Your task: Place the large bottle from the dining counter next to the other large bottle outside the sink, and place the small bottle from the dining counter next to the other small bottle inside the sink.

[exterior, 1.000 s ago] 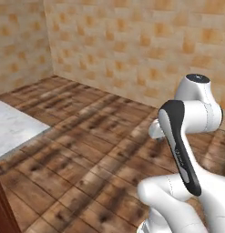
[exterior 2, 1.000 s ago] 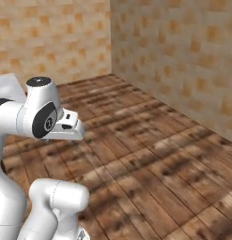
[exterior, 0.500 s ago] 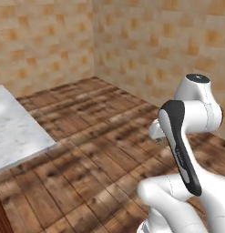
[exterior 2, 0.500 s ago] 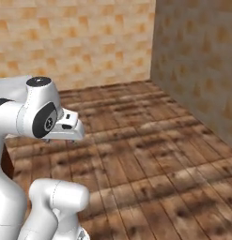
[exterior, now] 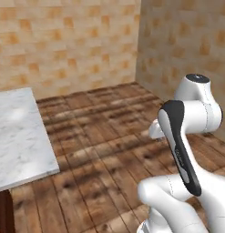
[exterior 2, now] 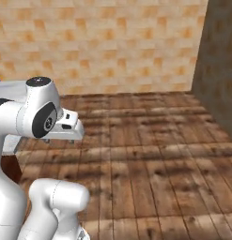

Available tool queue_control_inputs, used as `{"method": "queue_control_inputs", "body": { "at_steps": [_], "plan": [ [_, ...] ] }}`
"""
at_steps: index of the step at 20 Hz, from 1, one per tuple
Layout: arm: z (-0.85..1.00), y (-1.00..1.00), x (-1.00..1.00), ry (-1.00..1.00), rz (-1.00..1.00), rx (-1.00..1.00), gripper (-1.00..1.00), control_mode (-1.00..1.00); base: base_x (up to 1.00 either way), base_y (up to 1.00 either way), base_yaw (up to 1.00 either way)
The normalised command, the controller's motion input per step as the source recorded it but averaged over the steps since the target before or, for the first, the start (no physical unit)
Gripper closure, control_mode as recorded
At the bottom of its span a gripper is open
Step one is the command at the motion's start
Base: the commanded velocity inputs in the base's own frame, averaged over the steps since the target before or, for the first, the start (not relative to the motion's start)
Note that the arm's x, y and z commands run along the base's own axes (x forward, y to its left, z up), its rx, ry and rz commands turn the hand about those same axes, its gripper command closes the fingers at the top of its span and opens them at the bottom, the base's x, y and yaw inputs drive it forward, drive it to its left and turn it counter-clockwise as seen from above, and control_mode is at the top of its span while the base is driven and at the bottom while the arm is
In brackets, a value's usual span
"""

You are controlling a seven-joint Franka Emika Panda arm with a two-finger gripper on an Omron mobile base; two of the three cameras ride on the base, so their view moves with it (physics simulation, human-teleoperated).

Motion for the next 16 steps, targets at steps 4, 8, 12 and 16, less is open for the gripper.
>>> {"method": "queue_control_inputs", "body": {
  "at_steps": [4, 8, 12, 16],
  "plan": [
    [0.00, 0.00, 0.00, 0.00, 0.00, 0.00, -1.00, 1.00, 1.00, -0.42, 0.46],
    [0.00, 0.00, 0.00, 0.00, 0.00, 0.00, -1.00, 1.00, 1.00, -0.51, 0.45],
    [0.00, 0.00, 0.00, 0.00, 0.00, 0.00, -1.00, 1.00, 1.00, -0.48, 0.45],
    [0.00, 0.00, 0.00, 0.00, 0.00, 0.00, -1.00, 1.00, 1.00, -0.51, 0.49]
  ]
}}
